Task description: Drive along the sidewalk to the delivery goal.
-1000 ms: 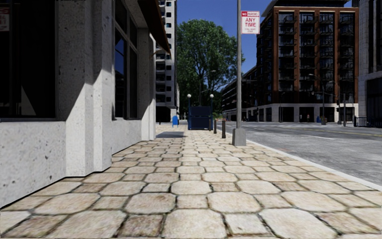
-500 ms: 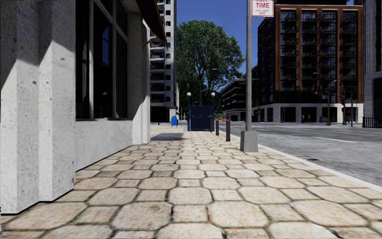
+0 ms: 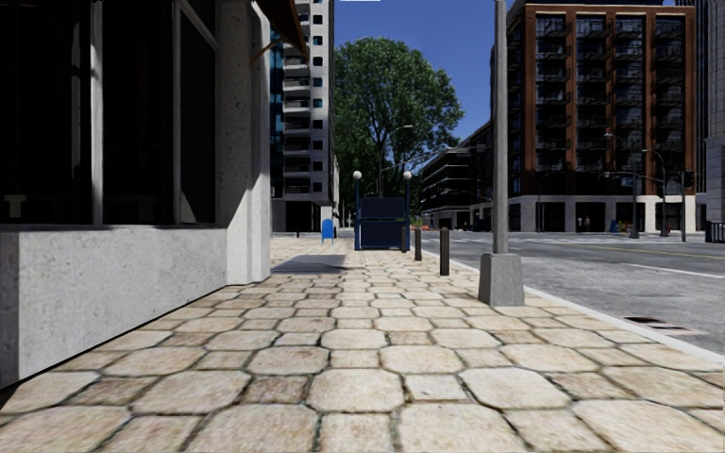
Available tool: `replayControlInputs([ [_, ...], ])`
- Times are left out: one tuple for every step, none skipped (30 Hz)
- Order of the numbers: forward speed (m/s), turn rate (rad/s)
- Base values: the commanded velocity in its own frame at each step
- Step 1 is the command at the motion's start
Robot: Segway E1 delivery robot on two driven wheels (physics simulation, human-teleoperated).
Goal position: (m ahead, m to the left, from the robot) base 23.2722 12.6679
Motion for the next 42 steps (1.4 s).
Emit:
replayControlInputs([
  [2.00,0.00],
  [2.00,0.00],
  [2.00,0.00],
  [2.00,0.00],
  [2.00,0.00],
  [2.00,0.00],
  [2.00,0.00],
  [2.00,0.00],
  [2.00,0.00],
  [2.00,0.00],
  [2.00,0.00],
  [2.00,0.00],
  [2.00,0.00],
  [2.00,0.00],
  [2.00,0.00],
  [2.00,0.00],
  [2.00,0.00],
  [2.00,0.00],
  [2.00,0.00],
  [2.00,0.00],
  [2.00,0.00],
  [2.00,0.00],
  [2.00,0.00],
  [2.00,0.00],
  [2.00,0.00],
  [2.00,0.00],
  [2.00,0.00],
  [2.00,0.00],
  [2.00,0.00],
  [2.00,0.00],
  [2.00,0.00],
  [2.00,0.00],
  [2.00,0.00],
  [2.00,0.00],
  [2.00,0.00],
  [2.00,0.00],
  [2.00,0.00],
  [2.00,0.00],
  [2.00,0.00],
  [2.00,0.00],
  [2.00,0.00],
  [2.00,0.00],
])
